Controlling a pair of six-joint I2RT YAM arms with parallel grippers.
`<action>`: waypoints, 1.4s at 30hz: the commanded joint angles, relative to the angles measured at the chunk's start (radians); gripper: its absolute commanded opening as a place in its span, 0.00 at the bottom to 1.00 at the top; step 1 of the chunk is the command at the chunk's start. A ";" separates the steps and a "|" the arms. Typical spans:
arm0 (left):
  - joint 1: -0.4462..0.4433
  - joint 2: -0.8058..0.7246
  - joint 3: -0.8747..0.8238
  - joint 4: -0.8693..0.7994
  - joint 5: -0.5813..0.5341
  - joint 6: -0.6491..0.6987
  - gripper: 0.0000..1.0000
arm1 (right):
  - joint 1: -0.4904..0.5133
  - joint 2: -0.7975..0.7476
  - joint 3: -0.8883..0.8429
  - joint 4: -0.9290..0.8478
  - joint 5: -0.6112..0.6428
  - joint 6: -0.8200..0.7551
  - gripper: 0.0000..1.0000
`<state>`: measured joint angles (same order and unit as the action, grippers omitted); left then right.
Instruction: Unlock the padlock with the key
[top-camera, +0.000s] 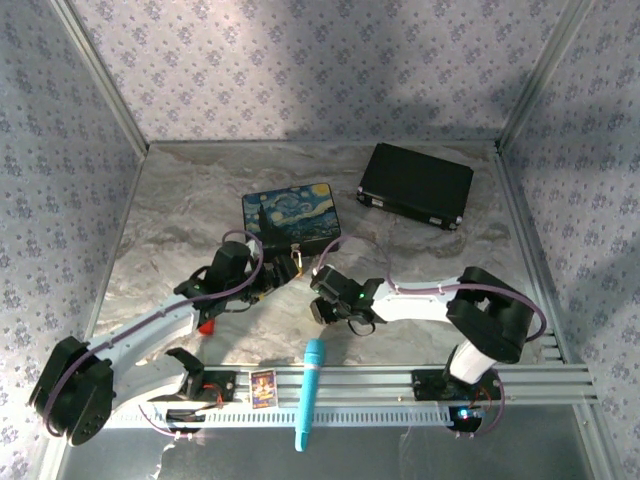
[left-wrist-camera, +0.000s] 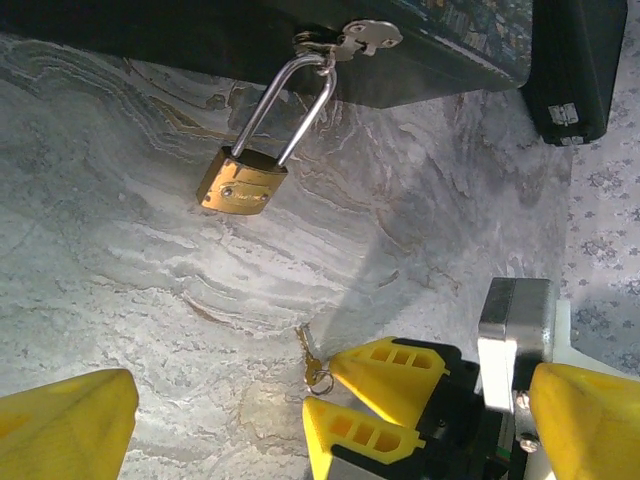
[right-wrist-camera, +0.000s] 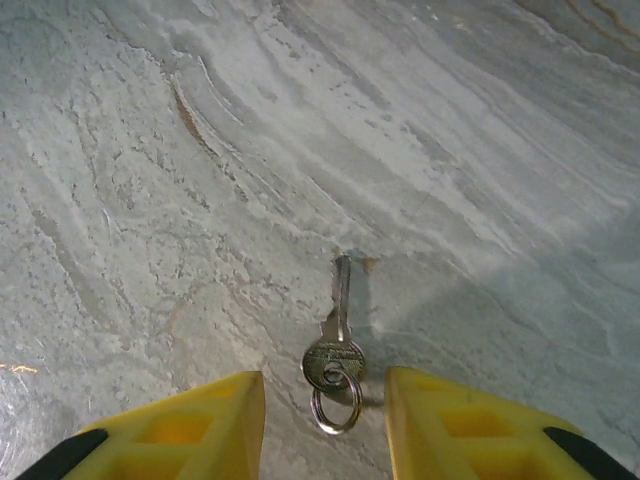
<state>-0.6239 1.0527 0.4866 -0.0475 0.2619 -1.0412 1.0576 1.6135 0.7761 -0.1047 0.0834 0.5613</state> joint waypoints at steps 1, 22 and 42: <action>-0.006 0.015 0.003 0.024 -0.010 -0.006 1.00 | 0.011 0.029 0.028 -0.026 0.048 0.018 0.32; -0.052 0.049 -0.023 0.118 -0.077 -0.073 0.94 | -0.058 -0.060 -0.079 0.050 -0.106 0.023 0.02; -0.185 0.256 -0.055 0.547 -0.046 -0.371 0.77 | -0.186 -0.345 -0.165 0.121 -0.420 -0.174 0.01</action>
<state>-0.7906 1.2930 0.4309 0.3912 0.1825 -1.3128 0.8822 1.3075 0.6346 -0.0002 -0.2707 0.4305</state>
